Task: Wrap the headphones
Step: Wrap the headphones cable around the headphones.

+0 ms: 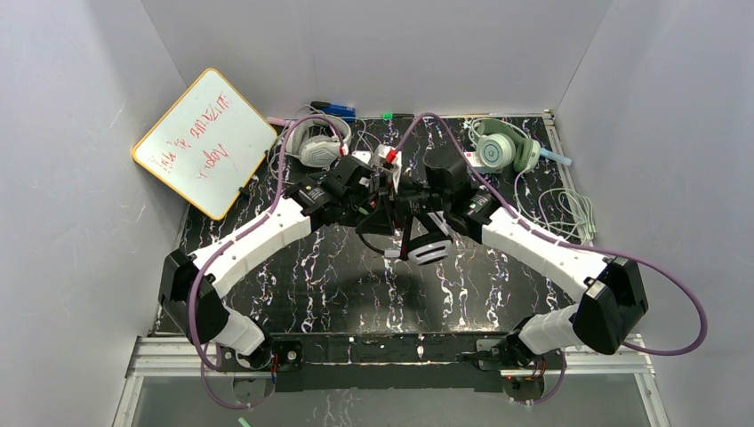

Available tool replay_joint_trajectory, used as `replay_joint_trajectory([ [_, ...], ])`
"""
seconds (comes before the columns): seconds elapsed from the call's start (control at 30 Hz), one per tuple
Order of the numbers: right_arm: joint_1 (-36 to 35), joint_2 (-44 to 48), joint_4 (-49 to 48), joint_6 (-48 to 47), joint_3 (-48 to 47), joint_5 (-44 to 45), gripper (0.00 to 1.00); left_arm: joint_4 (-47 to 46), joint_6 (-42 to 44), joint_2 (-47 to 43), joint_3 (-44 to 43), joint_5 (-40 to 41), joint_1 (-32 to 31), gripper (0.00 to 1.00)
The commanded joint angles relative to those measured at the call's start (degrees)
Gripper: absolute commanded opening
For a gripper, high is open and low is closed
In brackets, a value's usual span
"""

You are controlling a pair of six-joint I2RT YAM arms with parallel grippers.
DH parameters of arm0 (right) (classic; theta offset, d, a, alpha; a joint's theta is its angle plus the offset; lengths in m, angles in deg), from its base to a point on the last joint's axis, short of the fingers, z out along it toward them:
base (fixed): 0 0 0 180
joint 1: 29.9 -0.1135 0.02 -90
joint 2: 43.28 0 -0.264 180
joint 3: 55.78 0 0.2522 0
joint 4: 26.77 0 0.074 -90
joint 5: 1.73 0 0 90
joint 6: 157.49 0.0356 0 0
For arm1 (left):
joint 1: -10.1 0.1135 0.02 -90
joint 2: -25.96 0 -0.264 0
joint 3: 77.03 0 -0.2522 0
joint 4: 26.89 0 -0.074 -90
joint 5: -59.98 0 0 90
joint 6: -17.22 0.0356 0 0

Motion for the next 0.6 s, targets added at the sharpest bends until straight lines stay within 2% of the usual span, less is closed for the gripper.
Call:
replay_joint_trajectory([
  [0.0,-0.24,3.24,4.33,-1.61,3.21,8.48,0.42,-1.92,-2.65,-6.55,-2.74,6.13,-0.03,0.0],
  [0.13,-0.25,3.47,7.55,-0.42,4.36,12.95,0.45,-3.03,-2.97,-7.73,-2.57,6.29,-0.03,0.0],
  [0.27,-0.25,1.88,10.24,0.72,3.95,15.39,0.53,-4.54,-4.35,-8.51,-1.9,6.19,-0.03,0.0],
  [0.47,-0.27,1.92,9.8,4.06,4.09,15.54,0.49,-5.87,-5.9,-8.91,-0.11,6.39,-0.05,0.0],
  [0.57,-0.25,3.05,8.81,6.18,3.09,14.66,0.51,-6.74,-6.36,-8.9,1.25,6.68,-0.03,0.0],
])
